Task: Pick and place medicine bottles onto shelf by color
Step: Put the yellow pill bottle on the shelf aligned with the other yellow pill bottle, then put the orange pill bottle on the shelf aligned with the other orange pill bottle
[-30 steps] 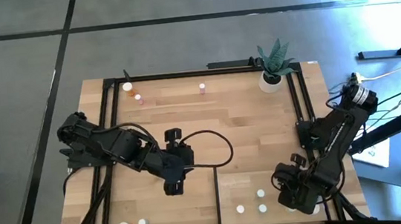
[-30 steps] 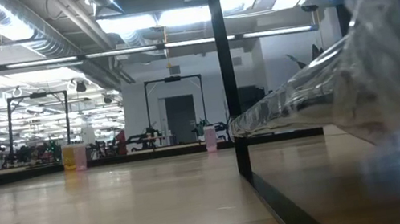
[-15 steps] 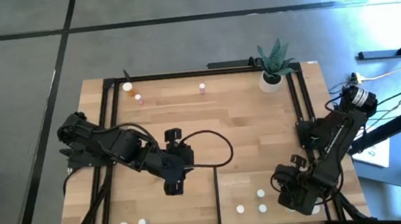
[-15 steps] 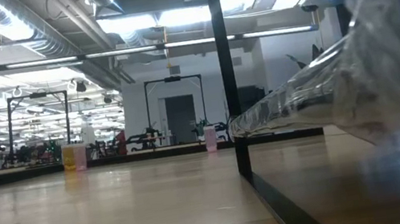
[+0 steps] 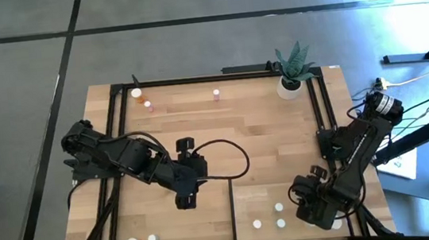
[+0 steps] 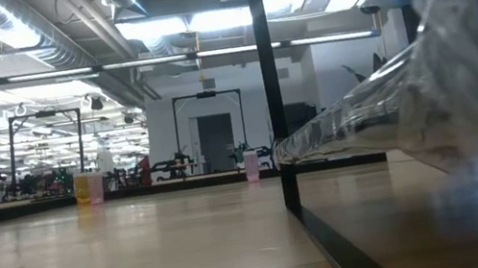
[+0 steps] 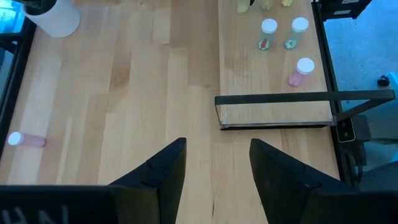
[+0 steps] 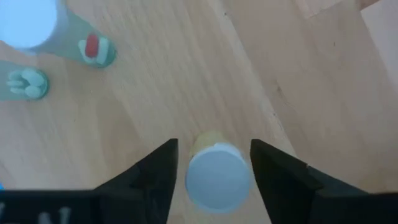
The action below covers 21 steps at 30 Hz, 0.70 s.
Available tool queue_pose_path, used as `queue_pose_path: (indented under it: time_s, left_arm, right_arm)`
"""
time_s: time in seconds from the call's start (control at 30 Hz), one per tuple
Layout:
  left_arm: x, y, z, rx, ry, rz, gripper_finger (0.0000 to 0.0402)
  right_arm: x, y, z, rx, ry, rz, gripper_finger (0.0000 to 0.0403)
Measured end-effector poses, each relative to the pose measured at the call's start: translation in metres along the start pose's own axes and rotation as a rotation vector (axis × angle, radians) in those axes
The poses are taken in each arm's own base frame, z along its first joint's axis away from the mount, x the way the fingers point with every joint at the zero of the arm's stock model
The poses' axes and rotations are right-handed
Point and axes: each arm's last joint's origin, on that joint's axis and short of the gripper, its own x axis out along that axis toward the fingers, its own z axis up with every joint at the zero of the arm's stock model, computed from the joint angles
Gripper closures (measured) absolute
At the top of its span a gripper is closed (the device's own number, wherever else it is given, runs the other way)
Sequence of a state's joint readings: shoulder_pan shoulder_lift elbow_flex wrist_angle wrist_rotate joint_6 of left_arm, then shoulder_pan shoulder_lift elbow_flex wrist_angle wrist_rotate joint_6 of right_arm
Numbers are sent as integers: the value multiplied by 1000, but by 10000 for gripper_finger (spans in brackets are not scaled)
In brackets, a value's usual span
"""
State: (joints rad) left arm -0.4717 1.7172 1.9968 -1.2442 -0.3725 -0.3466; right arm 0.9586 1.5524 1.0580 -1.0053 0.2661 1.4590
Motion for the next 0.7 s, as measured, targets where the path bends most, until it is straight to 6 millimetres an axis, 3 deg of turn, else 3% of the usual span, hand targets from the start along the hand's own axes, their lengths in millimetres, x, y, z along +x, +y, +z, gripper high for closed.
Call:
queue_pose_path:
  time_s: [0.33, 0.7]
  left_arm:
    - [0, 0, 0, 2, 3, 1, 232]
    - [0, 0, -1, 2, 6, 2, 232]
  right_arm:
    - [-1, 0, 4, 14, 4, -1, 169]
    - [-31, 4, 13, 27, -2, 46, 169]
